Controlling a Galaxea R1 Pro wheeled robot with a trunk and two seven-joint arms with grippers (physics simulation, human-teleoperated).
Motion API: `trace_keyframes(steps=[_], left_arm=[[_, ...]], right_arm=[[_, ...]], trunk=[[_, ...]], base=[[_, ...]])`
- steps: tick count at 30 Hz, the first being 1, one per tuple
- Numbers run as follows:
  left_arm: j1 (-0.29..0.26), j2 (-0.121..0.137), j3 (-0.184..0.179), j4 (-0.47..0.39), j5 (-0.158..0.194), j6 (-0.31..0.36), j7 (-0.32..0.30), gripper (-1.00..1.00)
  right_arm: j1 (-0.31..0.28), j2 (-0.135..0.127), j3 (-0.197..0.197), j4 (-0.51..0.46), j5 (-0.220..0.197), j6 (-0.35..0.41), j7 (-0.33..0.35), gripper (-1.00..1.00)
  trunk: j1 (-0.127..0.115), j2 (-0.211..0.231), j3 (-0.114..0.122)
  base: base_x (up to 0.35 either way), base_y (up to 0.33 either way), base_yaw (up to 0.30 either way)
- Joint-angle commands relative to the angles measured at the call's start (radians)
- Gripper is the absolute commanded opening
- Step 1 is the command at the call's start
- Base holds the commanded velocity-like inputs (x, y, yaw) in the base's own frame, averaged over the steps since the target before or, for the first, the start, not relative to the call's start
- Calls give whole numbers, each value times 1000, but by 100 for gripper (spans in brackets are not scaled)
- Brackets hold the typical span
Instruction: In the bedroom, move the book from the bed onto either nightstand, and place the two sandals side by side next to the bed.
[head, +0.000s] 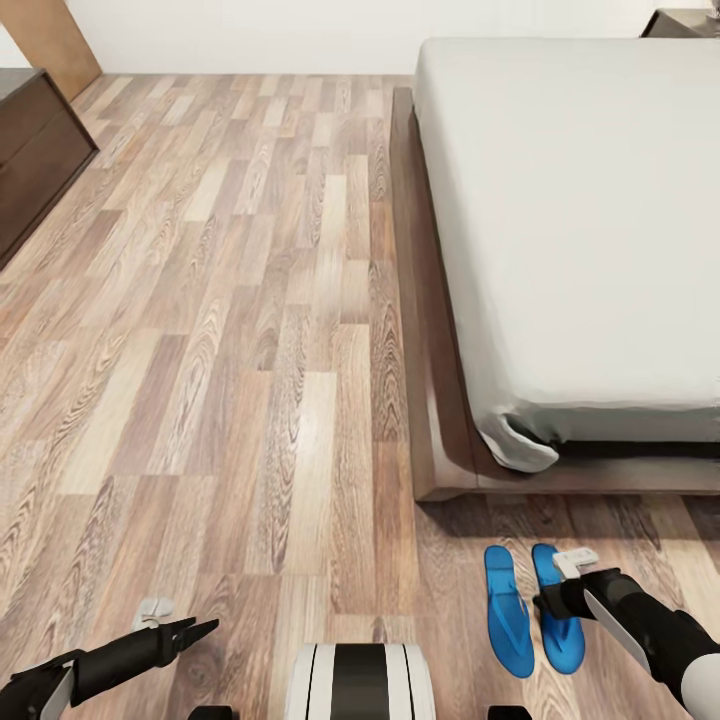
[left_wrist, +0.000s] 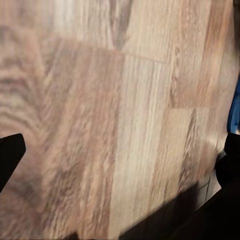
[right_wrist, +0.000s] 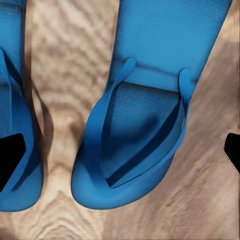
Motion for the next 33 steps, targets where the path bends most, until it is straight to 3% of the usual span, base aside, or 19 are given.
trace_keyframes(steps=[1,8,11,13,14,15,16,18,19,21,22,24,26,28,33], left_arm=[[-1,-3,8,-1,-8,10,-6,100],[-1,-12,9,-1,-8,11,-6,100],[-1,-14,8,-1,-8,12,-6,100],[-1,-20,8,-1,-9,12,-6,100],[-1,-23,8,-1,-9,12,-6,100],[-1,-24,8,-1,-9,12,-6,100],[-1,-25,8,0,-9,12,-6,100],[-1,-26,8,1,-9,12,-6,100],[-1,-26,8,2,-8,12,-6,100],[-1,-27,8,4,-8,12,-6,100],[-1,-27,8,10,-8,11,-6,100],[-1,-27,9,22,-8,10,-6,100],[-1,-24,9,57,-8,0,-6,100],[-1,-22,10,85,-8,-23,-6,100],[-1,-19,10,151,-8,-84,-5,100]], right_arm=[[-1,-1,4,-3,1,4,2,100],[-1,-13,-3,-14,-7,2,13,100],[1,-61,-4,-15,-19,2,48,100],[3,-106,-5,-10,-46,2,119,100],[4,-140,-5,-4,-83,2,193,100],[4,-157,-5,1,-107,1,237,100],[5,-191,-5,18,-164,0,332,100],[5,-224,-5,49,-225,-6,428,100],[6,-254,-5,99,-282,-20,520,100],[6,-280,-5,165,-332,-46,606,100],[7,-299,-5,243,-372,-79,688,100],[7,-311,-5,328,-403,-117,768,100],[7,-320,-4,507,-436,-203,914,100],[8,-321,-4,611,-447,-285,994,100],[12,-304,-3,695,-458,-467,1068,100]], trunk=[[-1,0,3],[-4,2,30],[-5,2,42],[-6,3,50],[-6,3,54],[-7,3,58],[-7,4,61],[-8,4,69],[-9,4,73],[-10,5,81],[-10,5,85],[-11,5,92],[-12,6,100],[-13,6,108],[-15,7,127]], base=[[0,0,0],[0,0,0],[0,0,0],[0,0,0],[0,0,0],[0,0,0],[0,0,0],[0,0,0],[0,0,0],[0,0,0],[0,0,0],[0,0,0],[0,0,0],[0,0,0],[0,0,0]])
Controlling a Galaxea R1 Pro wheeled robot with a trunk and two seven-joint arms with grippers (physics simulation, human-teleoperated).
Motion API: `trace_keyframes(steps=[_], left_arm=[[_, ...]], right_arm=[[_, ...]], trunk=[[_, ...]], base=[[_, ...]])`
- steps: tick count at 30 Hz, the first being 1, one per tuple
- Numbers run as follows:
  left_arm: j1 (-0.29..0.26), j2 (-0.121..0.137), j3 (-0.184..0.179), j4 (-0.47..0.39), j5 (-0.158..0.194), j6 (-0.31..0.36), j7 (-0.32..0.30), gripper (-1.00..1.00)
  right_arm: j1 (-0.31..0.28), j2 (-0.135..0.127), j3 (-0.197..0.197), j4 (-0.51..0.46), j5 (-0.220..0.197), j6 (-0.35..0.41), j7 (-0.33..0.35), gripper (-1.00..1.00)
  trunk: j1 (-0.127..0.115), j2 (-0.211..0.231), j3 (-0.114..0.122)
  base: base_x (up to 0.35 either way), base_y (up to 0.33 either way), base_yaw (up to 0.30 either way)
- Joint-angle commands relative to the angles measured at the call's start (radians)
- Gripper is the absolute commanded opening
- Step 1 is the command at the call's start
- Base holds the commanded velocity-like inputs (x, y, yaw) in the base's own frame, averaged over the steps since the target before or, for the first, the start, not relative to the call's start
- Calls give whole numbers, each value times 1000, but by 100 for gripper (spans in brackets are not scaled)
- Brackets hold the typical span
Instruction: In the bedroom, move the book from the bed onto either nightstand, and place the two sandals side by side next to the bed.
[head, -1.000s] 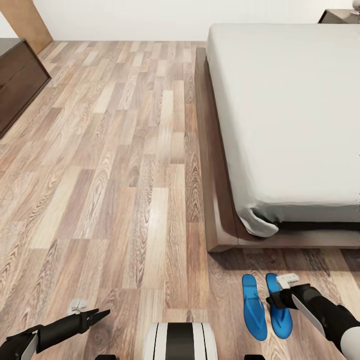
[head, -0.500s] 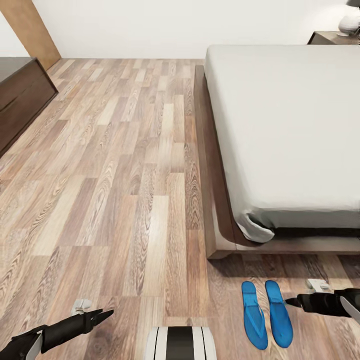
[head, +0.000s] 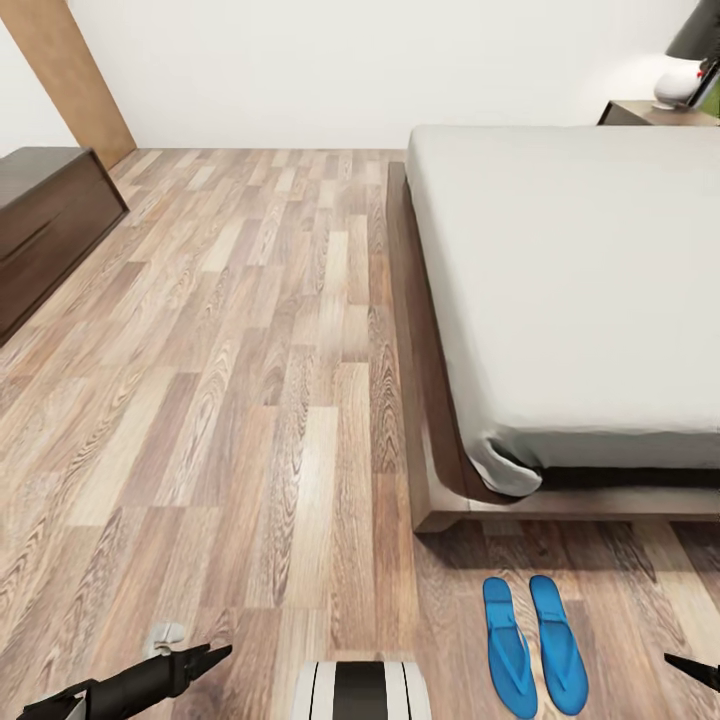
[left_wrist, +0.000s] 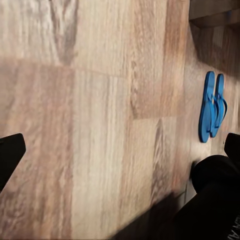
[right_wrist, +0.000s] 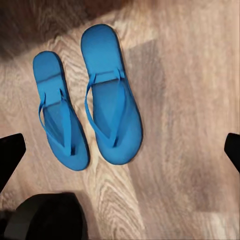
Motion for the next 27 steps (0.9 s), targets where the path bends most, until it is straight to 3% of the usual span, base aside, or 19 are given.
trace_keyframes(steps=[1,3,4,9,18,23,27], left_arm=[[-1,0,9,6,-9,-4,-4,100],[-1,0,9,18,-9,-16,-4,100],[-1,0,9,22,-9,-20,-4,100],[-1,-1,9,30,-9,-27,8,100],[-1,-10,9,33,-5,-28,103,100],[-1,-9,9,33,-5,-28,108,100],[-1,-9,10,33,-5,-28,108,100]], right_arm=[[-1,9,7,8,-11,-7,10,100],[-1,45,7,17,-12,-38,17,100],[-1,76,7,20,-12,-51,19,100],[1,137,7,25,-12,-71,21,100],[1,153,7,26,-12,-80,19,100],[1,155,7,26,-12,-81,15,100],[1,160,7,26,-12,-81,13,100]], trunk=[[-1,0,3],[-1,0,11],[-2,1,15],[-4,2,34],[-5,2,38],[-5,2,38],[-6,3,54]], base=[[0,0,0],[0,0,0],[0,0,0],[0,0,0],[0,0,0],[0,0,0],[0,0,0]])
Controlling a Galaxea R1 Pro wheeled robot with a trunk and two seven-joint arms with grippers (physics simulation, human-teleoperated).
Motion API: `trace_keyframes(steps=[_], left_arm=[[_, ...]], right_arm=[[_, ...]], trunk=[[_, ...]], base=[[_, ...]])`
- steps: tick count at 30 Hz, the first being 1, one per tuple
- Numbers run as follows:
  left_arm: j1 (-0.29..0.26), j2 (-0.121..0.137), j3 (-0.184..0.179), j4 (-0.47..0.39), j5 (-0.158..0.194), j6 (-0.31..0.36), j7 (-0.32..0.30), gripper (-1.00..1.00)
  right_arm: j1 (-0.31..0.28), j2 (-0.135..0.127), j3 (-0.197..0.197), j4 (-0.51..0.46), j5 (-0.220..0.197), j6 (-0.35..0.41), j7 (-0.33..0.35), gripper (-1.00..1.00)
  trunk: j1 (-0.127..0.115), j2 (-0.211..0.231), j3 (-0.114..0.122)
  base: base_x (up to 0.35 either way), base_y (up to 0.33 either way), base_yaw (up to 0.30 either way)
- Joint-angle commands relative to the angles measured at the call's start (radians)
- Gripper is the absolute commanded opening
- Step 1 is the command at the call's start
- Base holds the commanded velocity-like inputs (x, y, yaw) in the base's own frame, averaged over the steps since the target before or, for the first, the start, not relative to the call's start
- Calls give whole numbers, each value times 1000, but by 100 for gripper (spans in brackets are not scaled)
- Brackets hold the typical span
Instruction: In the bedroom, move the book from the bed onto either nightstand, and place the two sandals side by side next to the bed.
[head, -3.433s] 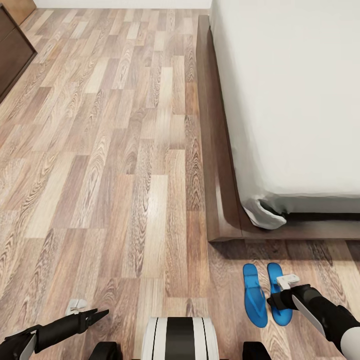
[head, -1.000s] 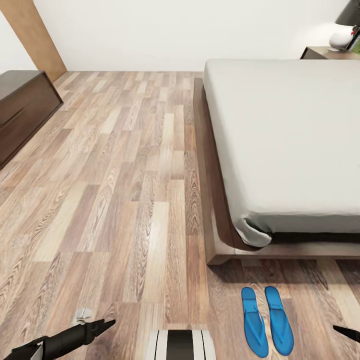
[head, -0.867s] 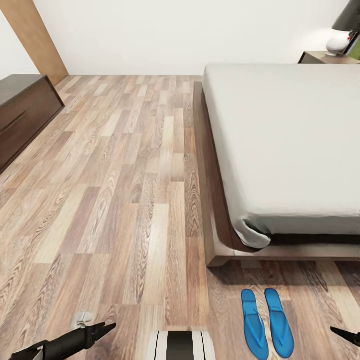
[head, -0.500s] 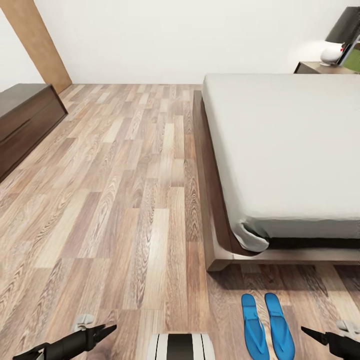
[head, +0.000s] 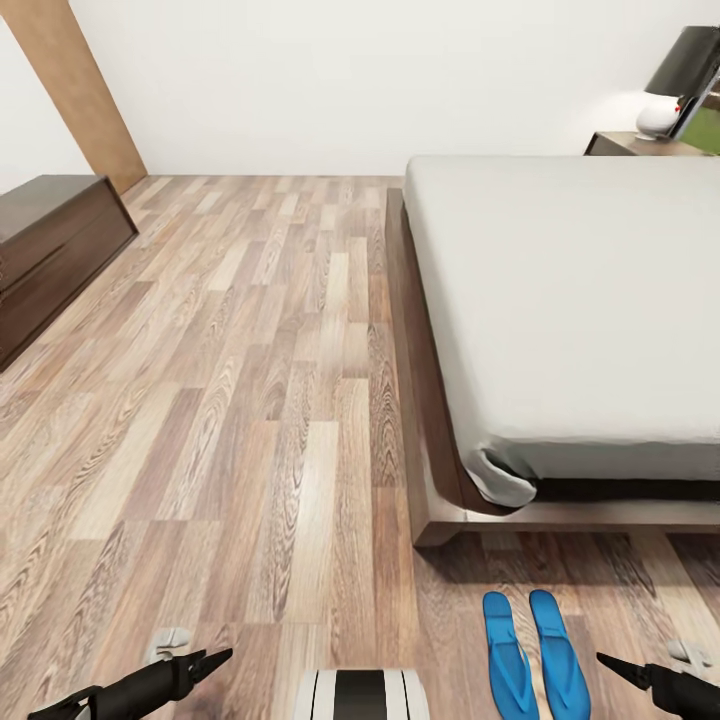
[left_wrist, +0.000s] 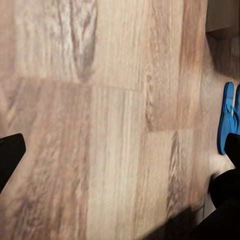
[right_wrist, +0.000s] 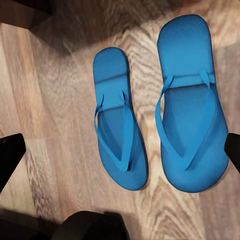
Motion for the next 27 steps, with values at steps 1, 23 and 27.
trace_keyframes(steps=[1,23,27], left_arm=[[0,0,8,0,-10,0,-4,100],[0,-1,7,0,-10,0,-3,100],[0,0,7,0,-10,0,-3,100]], right_arm=[[-1,1,9,3,-8,0,5,100],[-2,1,9,2,-7,-1,5,100],[-2,1,10,2,-7,-1,5,100]], trunk=[[-1,0,3],[-5,2,42],[-5,2,42]], base=[[0,0,0],[0,0,0],[0,0,0]])
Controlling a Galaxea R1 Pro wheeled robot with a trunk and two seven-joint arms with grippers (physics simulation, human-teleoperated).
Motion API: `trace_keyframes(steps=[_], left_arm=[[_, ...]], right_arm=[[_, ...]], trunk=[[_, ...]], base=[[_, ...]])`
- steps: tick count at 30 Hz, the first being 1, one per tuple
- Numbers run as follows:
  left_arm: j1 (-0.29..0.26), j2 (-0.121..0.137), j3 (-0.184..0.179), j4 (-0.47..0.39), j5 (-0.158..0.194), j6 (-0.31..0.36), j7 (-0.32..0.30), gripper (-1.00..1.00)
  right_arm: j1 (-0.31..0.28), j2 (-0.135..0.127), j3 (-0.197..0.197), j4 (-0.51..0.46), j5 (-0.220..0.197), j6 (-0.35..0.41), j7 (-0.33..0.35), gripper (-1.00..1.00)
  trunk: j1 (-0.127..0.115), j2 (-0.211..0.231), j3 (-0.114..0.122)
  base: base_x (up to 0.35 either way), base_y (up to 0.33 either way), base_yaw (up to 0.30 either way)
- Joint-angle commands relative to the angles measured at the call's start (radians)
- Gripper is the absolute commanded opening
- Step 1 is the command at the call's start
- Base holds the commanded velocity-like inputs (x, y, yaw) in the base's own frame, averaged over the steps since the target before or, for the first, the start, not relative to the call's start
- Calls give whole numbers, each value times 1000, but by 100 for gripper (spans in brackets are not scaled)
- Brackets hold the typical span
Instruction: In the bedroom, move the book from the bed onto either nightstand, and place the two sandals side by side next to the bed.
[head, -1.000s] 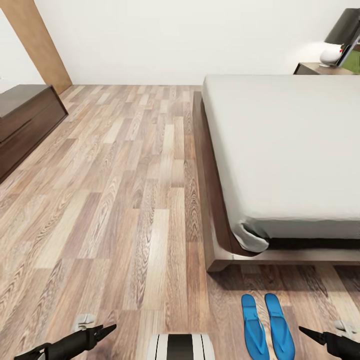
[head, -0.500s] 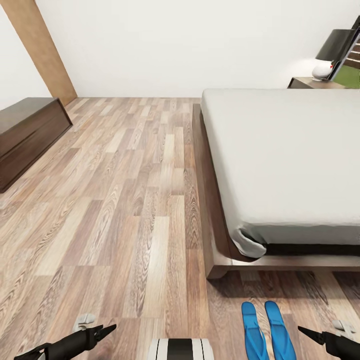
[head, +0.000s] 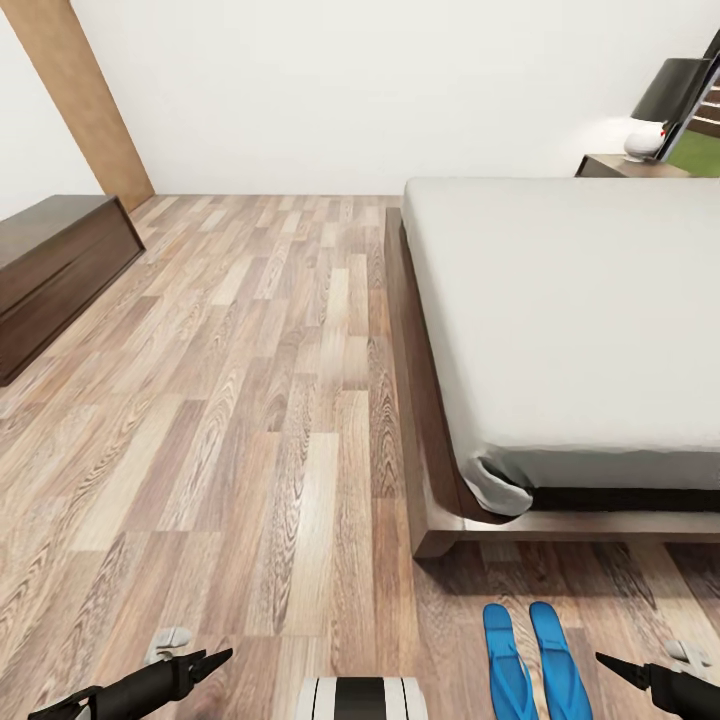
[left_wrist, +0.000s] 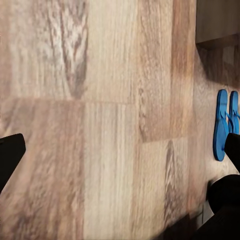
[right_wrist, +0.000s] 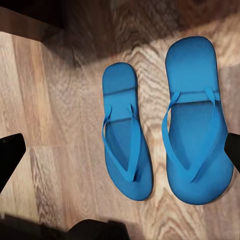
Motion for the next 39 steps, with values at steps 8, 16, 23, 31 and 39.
trace_keyframes(steps=[8,16,23,31,39], left_arm=[[-1,-1,8,0,-10,0,-4,100],[-1,0,8,0,-10,0,-4,100],[-1,0,8,0,-10,0,-4,100],[-1,0,8,0,-10,0,-4,100],[-1,-1,8,0,-11,0,-4,100]], right_arm=[[-1,0,9,3,-8,-2,5,100],[-1,0,9,4,-8,-7,5,100],[-1,0,9,4,-8,-7,5,100],[-1,0,9,4,-7,-7,5,100],[-1,0,9,3,-7,-7,5,100]], trunk=[[-4,2,30],[-7,3,61],[-11,5,88],[-14,7,119],[-18,9,150]], base=[[0,0,0],[0,0,0],[0,0,0],[0,0,0],[0,0,0]])
